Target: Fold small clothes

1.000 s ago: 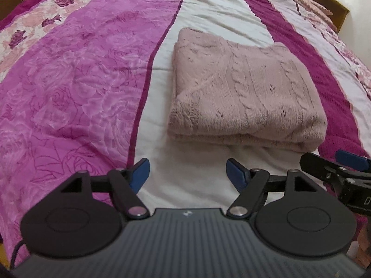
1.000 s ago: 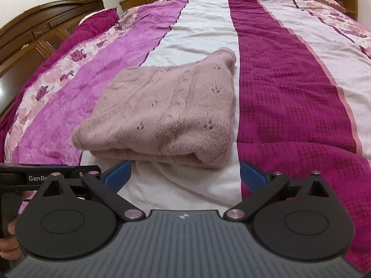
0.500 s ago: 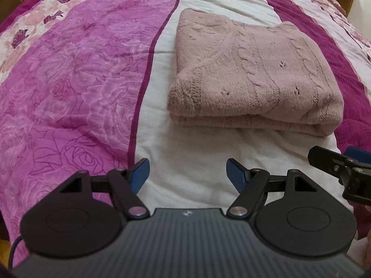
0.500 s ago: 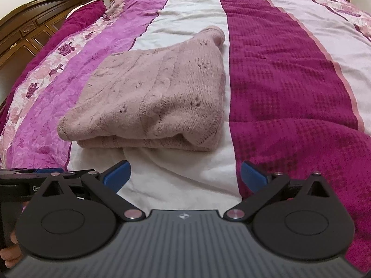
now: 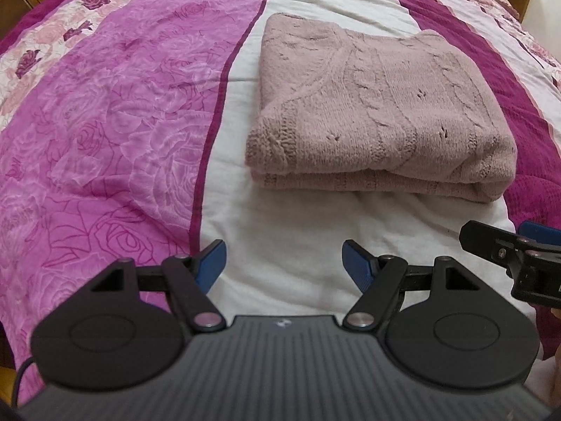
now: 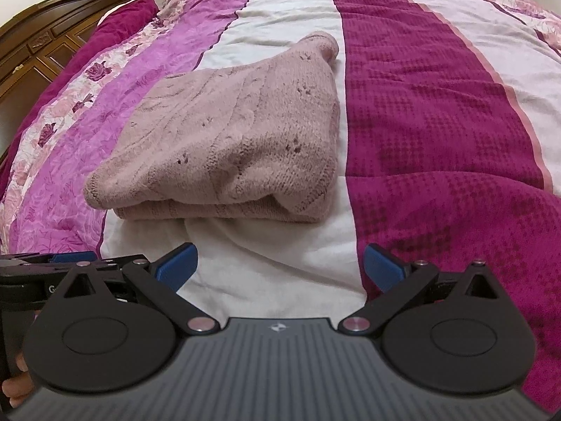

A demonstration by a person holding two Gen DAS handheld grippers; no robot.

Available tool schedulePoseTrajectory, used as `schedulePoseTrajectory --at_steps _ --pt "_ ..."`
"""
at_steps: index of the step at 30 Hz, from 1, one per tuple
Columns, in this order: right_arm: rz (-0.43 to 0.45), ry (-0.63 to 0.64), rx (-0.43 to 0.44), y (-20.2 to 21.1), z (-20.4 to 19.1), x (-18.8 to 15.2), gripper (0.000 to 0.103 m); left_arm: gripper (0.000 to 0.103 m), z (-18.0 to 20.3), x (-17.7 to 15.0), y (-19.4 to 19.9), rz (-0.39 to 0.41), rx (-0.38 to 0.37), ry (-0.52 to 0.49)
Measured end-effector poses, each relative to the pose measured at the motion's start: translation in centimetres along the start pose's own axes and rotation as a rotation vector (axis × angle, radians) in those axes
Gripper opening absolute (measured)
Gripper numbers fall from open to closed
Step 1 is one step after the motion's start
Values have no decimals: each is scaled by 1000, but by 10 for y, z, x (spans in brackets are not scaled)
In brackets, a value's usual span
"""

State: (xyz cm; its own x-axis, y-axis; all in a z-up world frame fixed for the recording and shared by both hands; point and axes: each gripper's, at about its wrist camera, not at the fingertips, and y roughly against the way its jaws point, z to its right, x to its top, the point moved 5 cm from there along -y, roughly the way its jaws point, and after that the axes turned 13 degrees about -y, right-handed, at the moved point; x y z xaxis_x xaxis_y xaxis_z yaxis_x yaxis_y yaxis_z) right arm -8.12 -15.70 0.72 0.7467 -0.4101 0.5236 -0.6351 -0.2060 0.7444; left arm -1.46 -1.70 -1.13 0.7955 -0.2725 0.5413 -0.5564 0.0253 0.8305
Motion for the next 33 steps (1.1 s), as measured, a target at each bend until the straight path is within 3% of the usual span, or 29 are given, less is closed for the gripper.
schedulePoseTrajectory --at_steps 33 --pt "-2 -1 0 0 0 0 103 74 0 0 -2 -7 -4 5"
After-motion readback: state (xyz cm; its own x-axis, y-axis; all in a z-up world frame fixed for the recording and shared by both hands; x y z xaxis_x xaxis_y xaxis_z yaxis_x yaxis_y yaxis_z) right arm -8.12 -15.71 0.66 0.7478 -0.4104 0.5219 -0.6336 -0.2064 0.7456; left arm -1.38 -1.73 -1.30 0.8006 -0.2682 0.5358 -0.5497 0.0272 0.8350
